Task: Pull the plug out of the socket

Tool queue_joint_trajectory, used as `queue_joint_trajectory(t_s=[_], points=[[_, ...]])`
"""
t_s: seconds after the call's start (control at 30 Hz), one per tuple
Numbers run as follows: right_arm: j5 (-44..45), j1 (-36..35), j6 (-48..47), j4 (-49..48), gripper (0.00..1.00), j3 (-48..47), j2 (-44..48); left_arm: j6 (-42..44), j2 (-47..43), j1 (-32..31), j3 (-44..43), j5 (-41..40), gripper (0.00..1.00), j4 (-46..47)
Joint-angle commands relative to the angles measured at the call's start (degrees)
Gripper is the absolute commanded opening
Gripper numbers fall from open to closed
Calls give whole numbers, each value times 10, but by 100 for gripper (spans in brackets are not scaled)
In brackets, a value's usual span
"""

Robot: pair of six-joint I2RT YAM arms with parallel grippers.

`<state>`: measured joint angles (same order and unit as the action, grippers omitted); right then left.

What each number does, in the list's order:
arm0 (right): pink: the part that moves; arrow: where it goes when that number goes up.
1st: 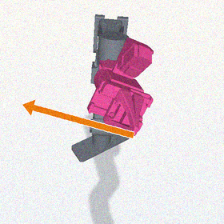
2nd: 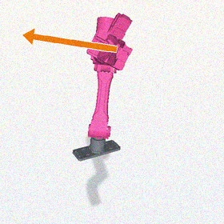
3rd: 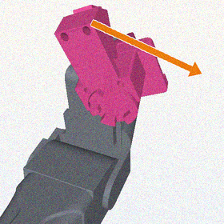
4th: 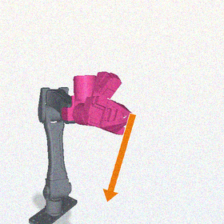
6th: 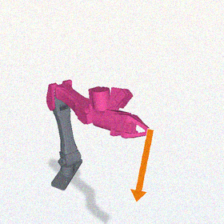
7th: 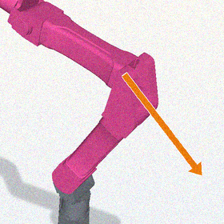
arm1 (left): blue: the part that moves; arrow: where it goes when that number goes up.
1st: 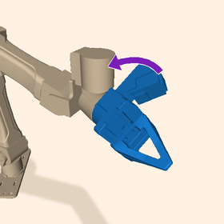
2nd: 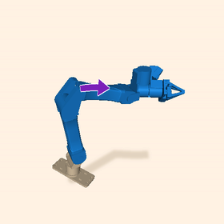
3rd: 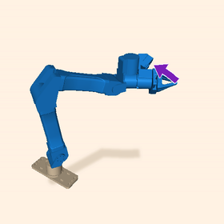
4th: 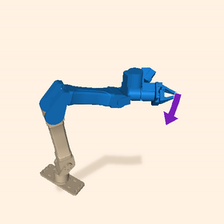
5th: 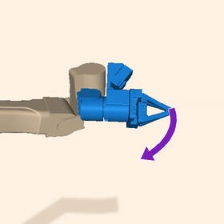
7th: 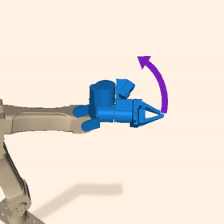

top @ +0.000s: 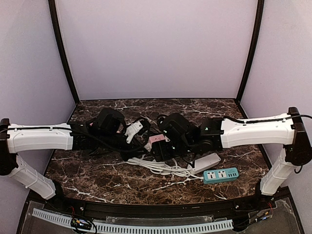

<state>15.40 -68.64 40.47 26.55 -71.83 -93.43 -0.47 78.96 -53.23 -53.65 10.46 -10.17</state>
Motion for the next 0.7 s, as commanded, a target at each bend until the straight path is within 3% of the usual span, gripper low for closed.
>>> queue_joint_trajectory(t_s=[0.0,0.17,0.4,0.67], points=[[36,-6,-14,6,70,-23,-10,9,-23,3,-13,-11,1,9],[49,-7,-16,9,46,-20,-14,27,-29,3,-12,-6,1,9],[75,-7,-67,18,0,-14,-12,82,-29,9,-32,35,1,-27],[85,-12,-153,7,0,1,-4,69,-32,37,-34,70,1,-23]])
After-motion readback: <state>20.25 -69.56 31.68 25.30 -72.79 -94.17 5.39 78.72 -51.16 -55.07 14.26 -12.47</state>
